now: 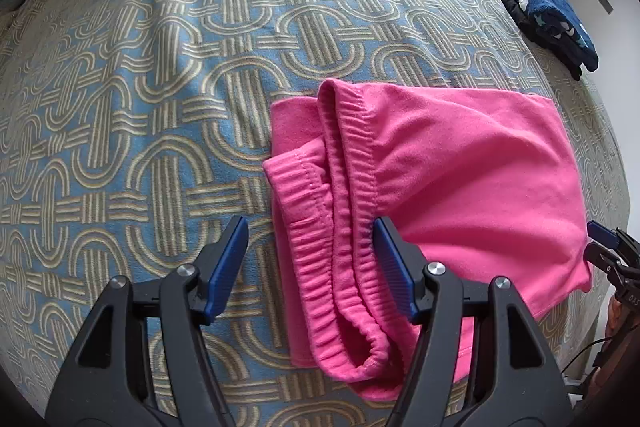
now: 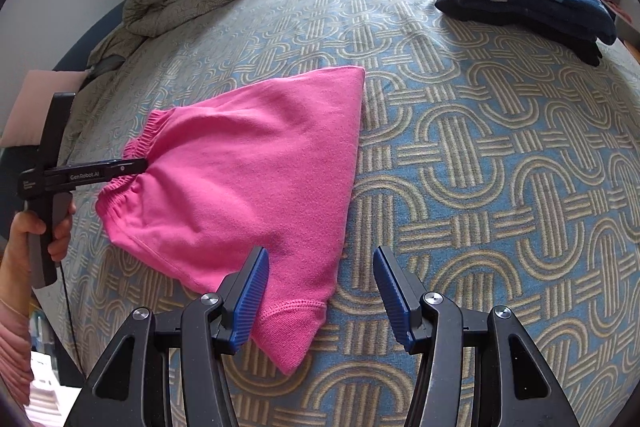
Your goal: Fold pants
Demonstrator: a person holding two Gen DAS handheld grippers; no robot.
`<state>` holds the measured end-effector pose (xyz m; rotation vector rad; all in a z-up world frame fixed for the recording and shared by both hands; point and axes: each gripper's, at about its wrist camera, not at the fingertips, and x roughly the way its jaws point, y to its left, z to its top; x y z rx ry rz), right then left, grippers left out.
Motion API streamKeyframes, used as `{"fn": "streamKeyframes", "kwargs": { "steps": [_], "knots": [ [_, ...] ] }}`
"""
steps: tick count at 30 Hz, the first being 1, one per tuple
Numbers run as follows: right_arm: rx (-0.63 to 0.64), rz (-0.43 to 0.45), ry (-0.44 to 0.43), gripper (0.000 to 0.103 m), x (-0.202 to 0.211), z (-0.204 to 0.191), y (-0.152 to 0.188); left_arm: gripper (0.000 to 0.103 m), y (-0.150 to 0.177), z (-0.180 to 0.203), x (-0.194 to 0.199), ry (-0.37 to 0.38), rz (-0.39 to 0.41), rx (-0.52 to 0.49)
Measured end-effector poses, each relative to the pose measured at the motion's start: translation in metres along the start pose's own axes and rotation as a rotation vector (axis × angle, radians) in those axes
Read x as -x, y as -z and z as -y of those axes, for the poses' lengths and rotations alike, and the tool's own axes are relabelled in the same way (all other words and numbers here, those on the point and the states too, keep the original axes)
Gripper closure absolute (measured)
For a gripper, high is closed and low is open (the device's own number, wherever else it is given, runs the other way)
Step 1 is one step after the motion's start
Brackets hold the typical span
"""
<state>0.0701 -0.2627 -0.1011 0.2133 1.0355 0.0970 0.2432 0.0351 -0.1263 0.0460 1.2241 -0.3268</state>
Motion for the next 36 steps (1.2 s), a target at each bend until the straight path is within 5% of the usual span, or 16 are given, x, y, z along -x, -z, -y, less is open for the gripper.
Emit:
{"fn": "streamKeyframes", "kwargs": {
  "steps": [8, 17, 26, 29, 30, 33, 36],
  "knots": [
    [-0.01, -0.014, -0.032, 0.047, -0.005, 0.0, -0.008, 0.037, 0.009, -0.004, -0.002, 0.111, -0.014, 0.065],
    [-0.155, -0.068, -0.283, 0.044, -0.036, 0.027, -0.033, 0.037, 0.012, 0.0, -0.003, 0.136, -0.011, 0.036],
    [-0.181, -0.078, -0.335, 0.044, -0.06, 0.025, -0.054, 0.038, 0.009, 0.016, -0.006, 0.185, -0.014, -0.025],
    [-0.214, -0.051, -0.366, 0.044, -0.065, 0.028, -0.058, 0.046, 0.008, 0.01, -0.009, 0.185, -0.013, -0.014],
    [-0.225, -0.041, -0.377, 0.048, -0.066, 0.029, -0.059, 0.05, 0.008, 0.007, -0.009, 0.187, -0.011, -0.002],
    [-0.219, -0.038, -0.364, 0.081, -0.069, 0.029, -0.061, 0.063, 0.009, -0.007, -0.007, 0.21, 0.007, 0.056],
    [-0.196, -0.011, -0.372, 0.086, -0.059, 0.022, -0.062, 0.075, 0.01, -0.007, -0.002, 0.226, 0.033, 0.083]
  ]
}}
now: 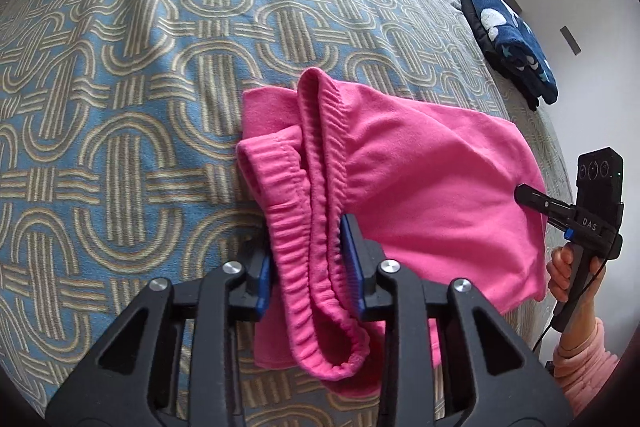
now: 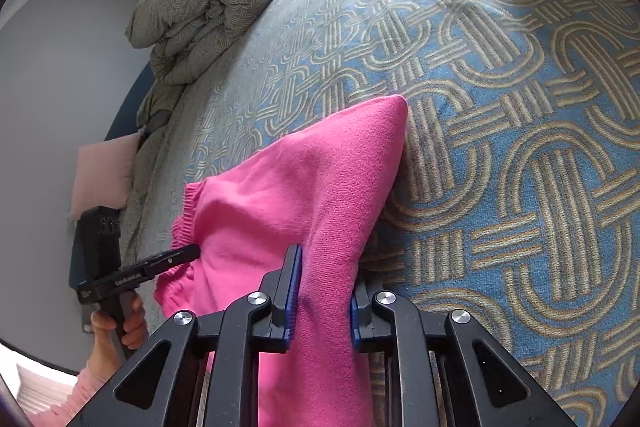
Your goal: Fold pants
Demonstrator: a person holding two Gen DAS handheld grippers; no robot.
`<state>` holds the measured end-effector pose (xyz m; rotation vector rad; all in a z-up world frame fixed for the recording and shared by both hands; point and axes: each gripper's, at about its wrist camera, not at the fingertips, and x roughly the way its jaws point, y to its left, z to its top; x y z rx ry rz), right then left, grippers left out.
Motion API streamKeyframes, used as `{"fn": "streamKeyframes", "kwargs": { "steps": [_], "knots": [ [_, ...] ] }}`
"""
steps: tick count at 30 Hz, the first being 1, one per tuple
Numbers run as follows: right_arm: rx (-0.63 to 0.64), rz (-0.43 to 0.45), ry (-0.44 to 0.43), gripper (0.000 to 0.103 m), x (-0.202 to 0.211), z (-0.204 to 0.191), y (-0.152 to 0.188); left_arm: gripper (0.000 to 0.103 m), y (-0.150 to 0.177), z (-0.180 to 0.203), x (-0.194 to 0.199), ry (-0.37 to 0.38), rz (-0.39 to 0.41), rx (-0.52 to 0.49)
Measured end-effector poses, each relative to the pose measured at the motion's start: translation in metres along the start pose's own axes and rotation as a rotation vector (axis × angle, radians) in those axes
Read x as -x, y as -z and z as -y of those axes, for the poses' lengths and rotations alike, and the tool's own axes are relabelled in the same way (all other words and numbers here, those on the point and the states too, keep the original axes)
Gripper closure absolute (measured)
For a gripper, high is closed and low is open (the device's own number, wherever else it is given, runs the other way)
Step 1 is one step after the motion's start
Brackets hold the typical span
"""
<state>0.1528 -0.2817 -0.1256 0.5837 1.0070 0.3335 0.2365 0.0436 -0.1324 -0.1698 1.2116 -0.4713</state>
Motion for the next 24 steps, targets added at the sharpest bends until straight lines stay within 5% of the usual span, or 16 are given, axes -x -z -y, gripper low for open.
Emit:
{"fn": "streamKeyframes", "kwargs": {
  "steps": [12, 24],
  "knots": [
    [0.199, 0.148, -0.017, 0.09, 0.071, -0.069, 0.009, 0.079, 0.0, 0.072, 0.049, -0.08, 0.117, -0.181],
    [0.119, 0.281, 0.012, 0.091, 0.157, -0.02, 0.033, 0.079, 0.002, 0.172, 0.051, -0.076, 0.123, -0.351]
  ]
}}
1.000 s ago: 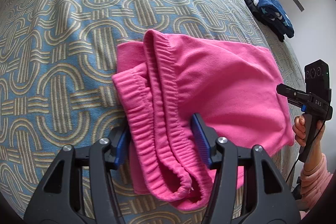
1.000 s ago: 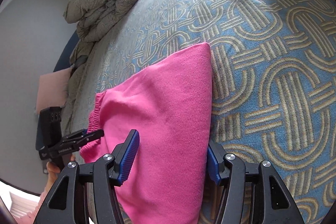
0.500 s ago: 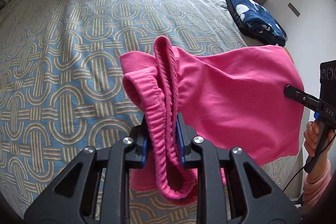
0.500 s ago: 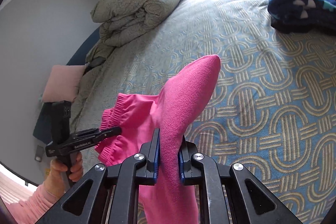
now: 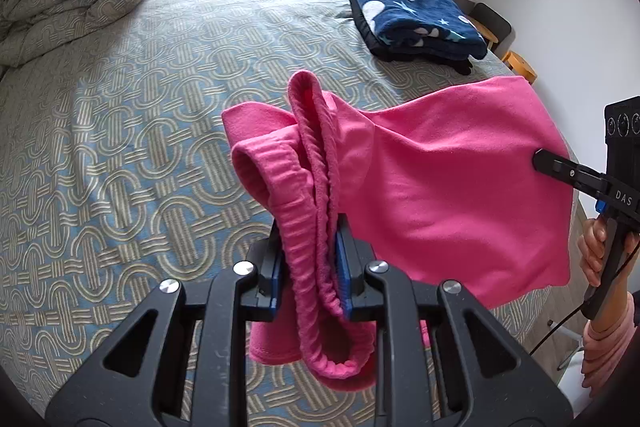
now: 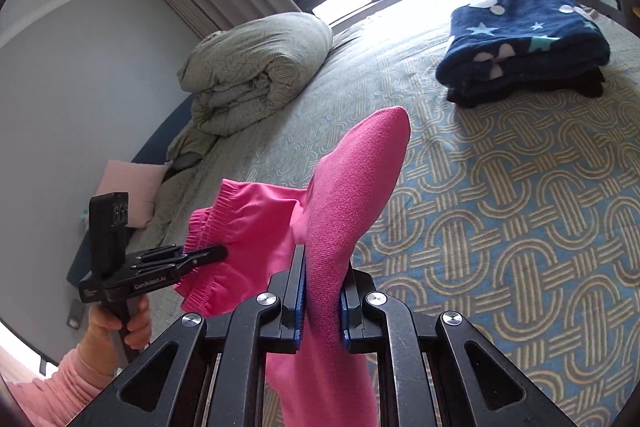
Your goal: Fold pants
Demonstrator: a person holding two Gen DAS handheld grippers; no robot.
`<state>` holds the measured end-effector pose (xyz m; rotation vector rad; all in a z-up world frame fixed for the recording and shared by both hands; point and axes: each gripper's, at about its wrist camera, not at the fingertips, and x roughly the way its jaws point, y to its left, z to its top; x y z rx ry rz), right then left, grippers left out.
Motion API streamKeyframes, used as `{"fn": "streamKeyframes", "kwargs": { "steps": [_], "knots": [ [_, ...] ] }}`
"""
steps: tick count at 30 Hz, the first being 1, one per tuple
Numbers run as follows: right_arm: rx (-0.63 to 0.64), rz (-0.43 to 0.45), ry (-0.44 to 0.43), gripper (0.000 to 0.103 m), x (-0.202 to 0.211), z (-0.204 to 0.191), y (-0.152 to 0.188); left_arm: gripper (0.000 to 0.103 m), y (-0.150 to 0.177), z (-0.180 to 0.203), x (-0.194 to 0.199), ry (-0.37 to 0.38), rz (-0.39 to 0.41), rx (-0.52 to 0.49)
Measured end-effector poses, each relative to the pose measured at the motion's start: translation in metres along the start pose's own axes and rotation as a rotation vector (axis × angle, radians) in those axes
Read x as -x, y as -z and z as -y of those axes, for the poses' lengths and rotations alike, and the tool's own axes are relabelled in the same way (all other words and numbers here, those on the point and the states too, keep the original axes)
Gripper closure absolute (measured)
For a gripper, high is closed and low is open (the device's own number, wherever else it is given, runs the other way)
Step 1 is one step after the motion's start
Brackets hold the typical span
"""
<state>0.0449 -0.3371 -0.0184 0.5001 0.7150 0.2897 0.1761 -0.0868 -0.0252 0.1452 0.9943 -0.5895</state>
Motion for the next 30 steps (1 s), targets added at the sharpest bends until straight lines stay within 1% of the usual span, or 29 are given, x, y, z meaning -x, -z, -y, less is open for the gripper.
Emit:
{"fn": "streamKeyframes", "kwargs": {
  "steps": [8, 19, 26, 30],
  "knots": [
    [-0.078, 0.093, 0.042, 0.091, 0.062, 0.048, 0.008, 0.079, -0.026, 0.076, -0.019, 0.036, -0.018, -0.124],
    [-0.177, 0.224, 0.16, 0.091, 0.142, 0.113, 0.019, 0.079, -0.062, 0.19, -0.053, 0.08, -0.029, -0.303],
    [-0.223, 0.31, 0.221, 0.091, 0.19, 0.157, 0.016, 0.079, -0.096, 0.266, -0.071, 0.101, -0.009, -0.417],
    [-0.252, 0.366, 0.259, 0.091, 0.214, 0.184, 0.01, 0.079, -0.12, 0.308, -0.089, 0.12, -0.007, -0.484]
  ]
}}
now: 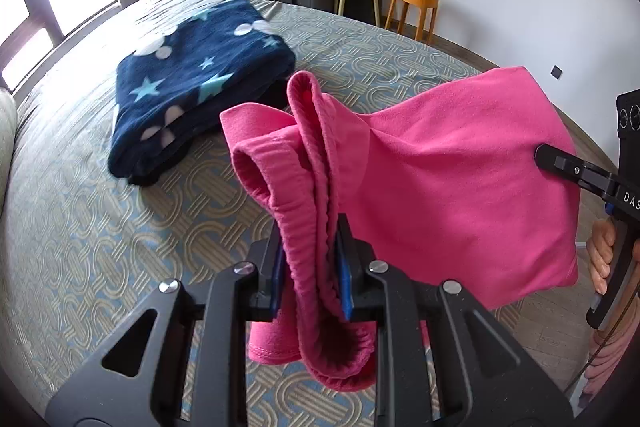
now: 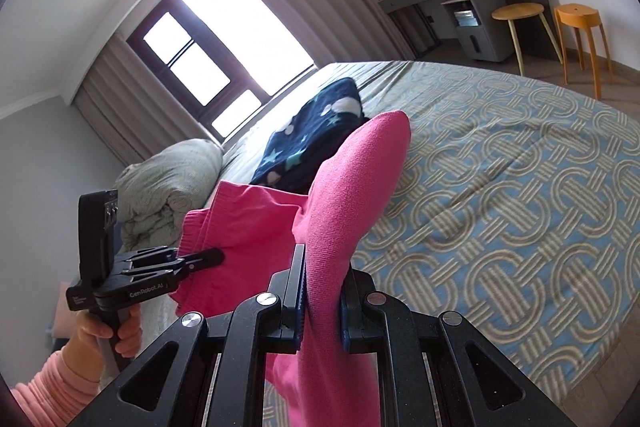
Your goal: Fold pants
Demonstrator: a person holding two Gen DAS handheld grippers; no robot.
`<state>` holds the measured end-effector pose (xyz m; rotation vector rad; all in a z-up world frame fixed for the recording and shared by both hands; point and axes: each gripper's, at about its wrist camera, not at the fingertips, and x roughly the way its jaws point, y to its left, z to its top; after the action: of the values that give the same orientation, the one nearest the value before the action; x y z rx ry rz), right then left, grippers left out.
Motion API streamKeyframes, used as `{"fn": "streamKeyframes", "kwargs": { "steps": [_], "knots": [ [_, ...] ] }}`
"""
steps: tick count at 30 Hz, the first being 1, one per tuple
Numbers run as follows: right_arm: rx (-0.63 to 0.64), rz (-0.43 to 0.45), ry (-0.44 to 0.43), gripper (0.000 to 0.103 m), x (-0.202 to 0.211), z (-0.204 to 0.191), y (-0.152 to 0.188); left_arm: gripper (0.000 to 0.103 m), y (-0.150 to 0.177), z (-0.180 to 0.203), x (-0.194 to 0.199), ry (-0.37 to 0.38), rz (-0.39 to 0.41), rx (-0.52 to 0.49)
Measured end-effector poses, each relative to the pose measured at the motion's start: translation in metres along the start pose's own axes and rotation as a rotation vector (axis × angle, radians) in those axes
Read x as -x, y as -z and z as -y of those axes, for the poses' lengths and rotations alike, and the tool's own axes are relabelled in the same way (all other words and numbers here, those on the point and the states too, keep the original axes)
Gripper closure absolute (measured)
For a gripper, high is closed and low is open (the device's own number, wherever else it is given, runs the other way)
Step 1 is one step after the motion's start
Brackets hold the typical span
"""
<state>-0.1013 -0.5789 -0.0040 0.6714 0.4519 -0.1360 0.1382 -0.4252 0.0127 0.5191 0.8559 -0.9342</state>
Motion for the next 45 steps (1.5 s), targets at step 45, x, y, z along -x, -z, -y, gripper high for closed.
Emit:
{"fn": "streamKeyframes", "kwargs": {
  "steps": [45],
  "knots": [
    [0.041, 0.071, 0.551, 0.069, 0.014, 0.068, -0.01, 0.05, -0.076, 0.093, -0.085, -0.212, 0.047, -0.216]
  ]
}}
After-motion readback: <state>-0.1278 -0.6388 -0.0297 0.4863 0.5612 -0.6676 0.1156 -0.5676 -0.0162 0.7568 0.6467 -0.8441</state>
